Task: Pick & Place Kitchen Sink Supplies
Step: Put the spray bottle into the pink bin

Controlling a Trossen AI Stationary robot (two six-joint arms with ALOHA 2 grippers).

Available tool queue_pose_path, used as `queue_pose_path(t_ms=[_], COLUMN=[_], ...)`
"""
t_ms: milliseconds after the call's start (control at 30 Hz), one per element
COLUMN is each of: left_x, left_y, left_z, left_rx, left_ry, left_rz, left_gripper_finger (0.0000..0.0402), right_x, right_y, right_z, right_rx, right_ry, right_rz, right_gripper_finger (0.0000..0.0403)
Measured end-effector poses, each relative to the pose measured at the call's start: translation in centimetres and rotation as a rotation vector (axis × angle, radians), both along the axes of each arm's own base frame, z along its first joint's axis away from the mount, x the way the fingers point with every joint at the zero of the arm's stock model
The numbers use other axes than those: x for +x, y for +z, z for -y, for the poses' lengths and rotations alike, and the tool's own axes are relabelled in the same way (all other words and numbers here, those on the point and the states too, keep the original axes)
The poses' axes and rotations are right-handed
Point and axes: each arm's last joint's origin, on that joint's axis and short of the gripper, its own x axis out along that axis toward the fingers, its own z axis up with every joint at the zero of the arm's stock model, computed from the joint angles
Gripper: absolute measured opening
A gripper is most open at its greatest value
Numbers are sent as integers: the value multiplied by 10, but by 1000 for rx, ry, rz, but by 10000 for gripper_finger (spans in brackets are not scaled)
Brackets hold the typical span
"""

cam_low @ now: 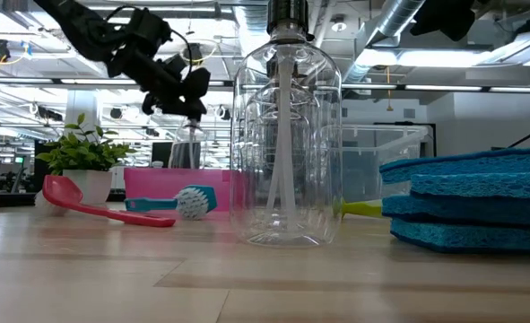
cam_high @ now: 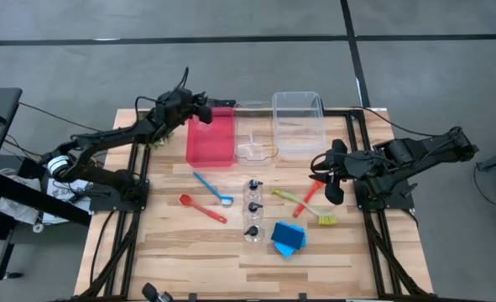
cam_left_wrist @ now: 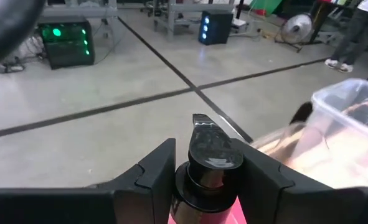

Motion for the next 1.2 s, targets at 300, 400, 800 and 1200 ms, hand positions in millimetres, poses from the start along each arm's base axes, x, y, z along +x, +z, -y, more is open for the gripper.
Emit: queue_pose_path(t_ms=[300, 400, 800, 1200], left_x=[-10, -15, -25, -25], left_y=[-11, -12, -19, -18], left_z=[9, 9, 6, 6], left_rx=[48, 66, 66, 74], left_ry=[-42, -34, 0, 1], left_rz=[77, 54, 54, 63], left_gripper_finger=[143, 143, 143, 143], right_x=[0, 0, 10, 19], right_y=[0, 0, -6, -11], right_z=[0, 0, -3, -5], right_rx=[0, 0, -13, -34], right_ry=[-2, -2, -3, 3], right_rz=[0, -1, -44, -85], right_gripper_finger=[119, 119, 119, 119])
